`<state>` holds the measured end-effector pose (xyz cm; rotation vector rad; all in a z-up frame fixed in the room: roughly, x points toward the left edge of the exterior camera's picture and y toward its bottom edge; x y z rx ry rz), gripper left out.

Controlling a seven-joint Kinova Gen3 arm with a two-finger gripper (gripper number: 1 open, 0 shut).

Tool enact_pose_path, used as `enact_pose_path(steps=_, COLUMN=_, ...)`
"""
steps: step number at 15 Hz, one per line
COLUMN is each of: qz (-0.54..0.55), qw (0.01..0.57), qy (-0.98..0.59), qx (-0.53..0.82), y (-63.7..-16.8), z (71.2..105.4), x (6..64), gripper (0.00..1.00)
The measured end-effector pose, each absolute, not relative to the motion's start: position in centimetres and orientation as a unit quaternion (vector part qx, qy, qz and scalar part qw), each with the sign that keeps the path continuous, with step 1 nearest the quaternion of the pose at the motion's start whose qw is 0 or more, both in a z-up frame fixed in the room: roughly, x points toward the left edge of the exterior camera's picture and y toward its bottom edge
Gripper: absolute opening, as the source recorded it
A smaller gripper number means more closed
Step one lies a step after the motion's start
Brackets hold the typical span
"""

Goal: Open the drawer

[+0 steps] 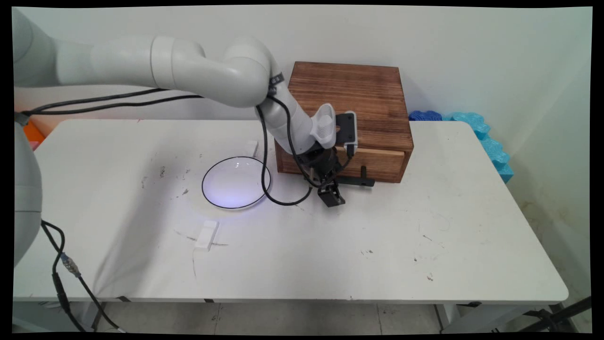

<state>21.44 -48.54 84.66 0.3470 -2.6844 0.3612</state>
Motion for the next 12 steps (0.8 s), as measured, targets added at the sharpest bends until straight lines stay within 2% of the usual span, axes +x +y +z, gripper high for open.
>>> enact_pose_path(steps=12, qz=0.120, qw=0.199, qy=-0.965, qx=0.122, y=-49.4, z=81.3, x=20.4, gripper=1.00)
